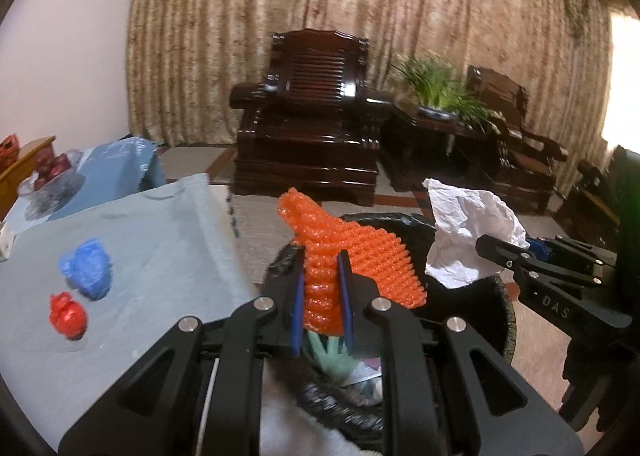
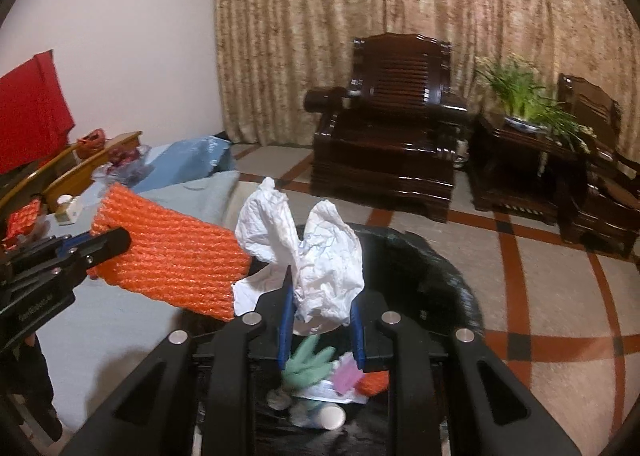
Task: Collect trash
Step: 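Carry the foam net and tissue over the bin and open both grippers, then move both tools back over the red and blue plastic bags on the table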
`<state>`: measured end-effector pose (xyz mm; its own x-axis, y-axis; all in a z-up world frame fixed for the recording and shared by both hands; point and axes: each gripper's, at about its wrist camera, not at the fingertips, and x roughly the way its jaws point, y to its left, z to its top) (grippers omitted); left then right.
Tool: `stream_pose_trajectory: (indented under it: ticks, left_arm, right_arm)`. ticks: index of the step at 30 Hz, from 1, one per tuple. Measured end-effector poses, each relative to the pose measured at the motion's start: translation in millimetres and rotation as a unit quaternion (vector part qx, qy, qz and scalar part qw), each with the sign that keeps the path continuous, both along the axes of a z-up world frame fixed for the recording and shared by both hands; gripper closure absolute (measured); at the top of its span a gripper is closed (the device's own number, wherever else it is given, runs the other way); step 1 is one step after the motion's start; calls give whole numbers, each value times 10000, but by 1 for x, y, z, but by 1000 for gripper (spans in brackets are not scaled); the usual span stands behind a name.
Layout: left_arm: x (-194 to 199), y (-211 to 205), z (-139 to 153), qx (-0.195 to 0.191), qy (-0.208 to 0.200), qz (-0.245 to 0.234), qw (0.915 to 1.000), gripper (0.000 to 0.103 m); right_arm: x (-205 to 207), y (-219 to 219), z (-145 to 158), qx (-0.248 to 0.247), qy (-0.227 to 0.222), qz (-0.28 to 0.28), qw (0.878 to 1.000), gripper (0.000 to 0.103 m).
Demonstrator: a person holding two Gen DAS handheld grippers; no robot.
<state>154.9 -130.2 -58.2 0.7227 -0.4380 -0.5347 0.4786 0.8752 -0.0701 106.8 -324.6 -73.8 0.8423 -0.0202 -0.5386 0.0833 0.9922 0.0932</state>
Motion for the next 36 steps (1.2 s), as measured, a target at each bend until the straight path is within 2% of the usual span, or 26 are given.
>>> stream_pose_trajectory:
  ticks: [10, 13, 15, 18, 20, 21, 22, 25, 30, 36]
  left_arm:
    - [21, -58, -36, 378, 250, -326, 9984, 88]
    - [29, -65, -45, 365, 410, -412, 9976, 75]
    - [31, -66, -48, 337, 441, -462, 9974, 48]
    - [31, -65, -49, 339, 366, -465, 9977, 39]
    - [31, -63, -49, 358, 349, -444, 9978, 33]
    - [31, -63, -48, 362, 333, -421, 9979, 30]
    - [31, -62, -47, 361, 322, -403, 9980, 30]
    - [31, -49, -44, 323, 298, -298, 9986, 23]
    - [30, -29, -35, 270, 252, -120, 9992, 17]
    - [26, 9, -25, 203, 177, 207, 9994, 15]
  right_arm:
    - [9, -36, -27, -14, 325, -374, 9988, 80]
    - [15, -42, -38, -11, 460, -411, 9981, 79]
    - [17, -45, -46, -27, 533, -452, 9975, 77]
    - [20, -51, -54, -17, 629, -504, 9967, 69]
    - [21, -53, -59, -1, 685, -525, 9963, 46]
    - [21, -54, -60, -7, 698, -548, 9961, 40]
    - [21, -54, -62, -4, 711, -536, 9960, 27]
    - [18, -50, -64, -4, 745, -445, 9962, 13]
    - [12, -43, -60, 87, 681, -354, 9970, 10]
    - [7, -16, -44, 133, 486, -144, 9986, 7]
